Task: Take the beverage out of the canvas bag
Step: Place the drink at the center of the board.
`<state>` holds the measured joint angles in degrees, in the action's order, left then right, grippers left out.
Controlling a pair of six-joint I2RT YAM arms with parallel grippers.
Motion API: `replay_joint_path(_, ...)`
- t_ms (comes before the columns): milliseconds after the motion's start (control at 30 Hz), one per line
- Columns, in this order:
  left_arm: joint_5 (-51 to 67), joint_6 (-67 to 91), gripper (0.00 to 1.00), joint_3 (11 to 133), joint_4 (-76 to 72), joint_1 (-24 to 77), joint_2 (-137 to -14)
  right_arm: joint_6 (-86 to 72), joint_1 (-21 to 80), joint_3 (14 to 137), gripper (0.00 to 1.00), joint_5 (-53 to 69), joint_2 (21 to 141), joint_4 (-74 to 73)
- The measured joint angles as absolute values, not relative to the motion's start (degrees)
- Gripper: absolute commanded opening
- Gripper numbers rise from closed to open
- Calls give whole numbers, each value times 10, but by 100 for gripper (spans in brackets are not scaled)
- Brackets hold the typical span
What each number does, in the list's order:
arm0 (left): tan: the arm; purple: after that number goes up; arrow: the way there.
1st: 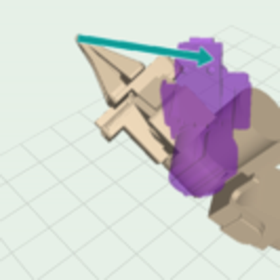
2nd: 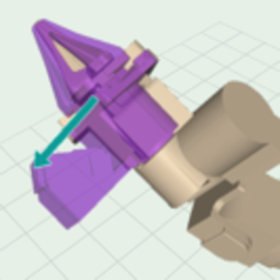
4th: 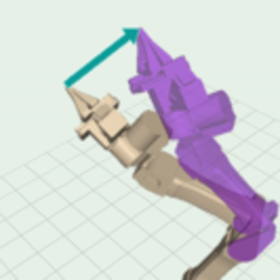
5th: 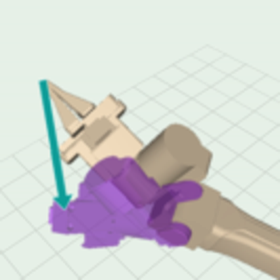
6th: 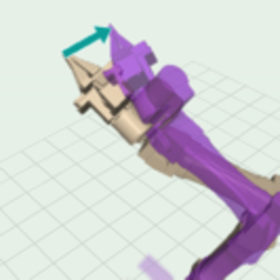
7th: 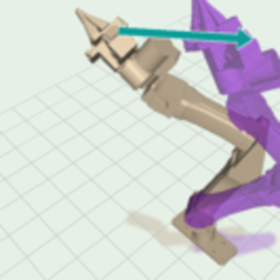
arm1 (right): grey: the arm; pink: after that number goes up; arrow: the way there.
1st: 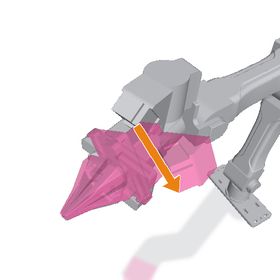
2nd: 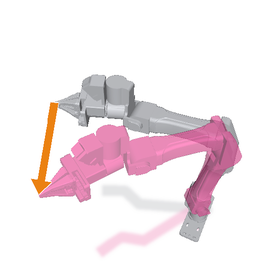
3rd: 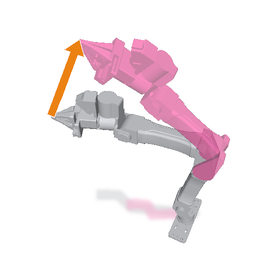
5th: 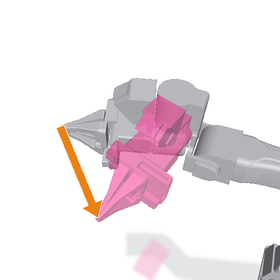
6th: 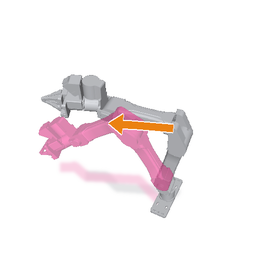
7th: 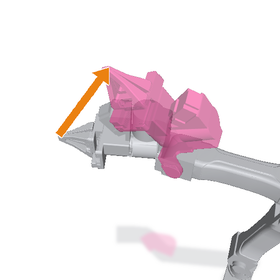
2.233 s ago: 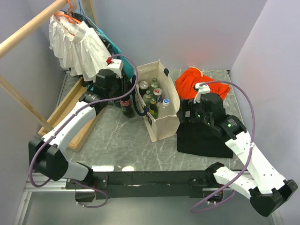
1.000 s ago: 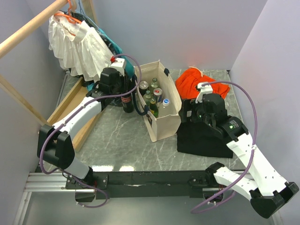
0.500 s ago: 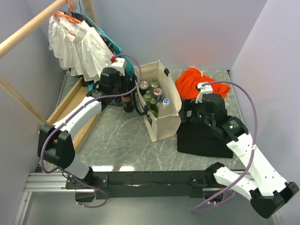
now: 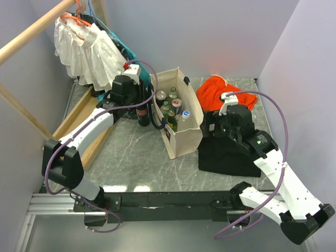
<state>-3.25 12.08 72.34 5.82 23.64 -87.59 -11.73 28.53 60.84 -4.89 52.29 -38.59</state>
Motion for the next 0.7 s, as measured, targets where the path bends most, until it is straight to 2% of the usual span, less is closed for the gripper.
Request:
replay_joint_path(167, -33, 129, 66, 723, 62, 236, -873, -119, 285, 608, 100, -49, 523, -386)
replay_joint_path(200, -33, 130, 76, 723, 66, 236, -871, -119, 285, 608, 100, -49, 523, -386)
replay_joint_path(267, -36, 134, 86, 723, 74, 236, -865, -119, 285, 608, 100, -49, 523, -386)
replay_joint_path(300, -39, 132, 95, 723, 77, 236, -861, -119, 285, 608, 100, -49, 523, -386)
replay_joint_path(700, -46, 134, 96, 741, 125, 236, -791, -119, 285, 608, 100, -28, 525, -399)
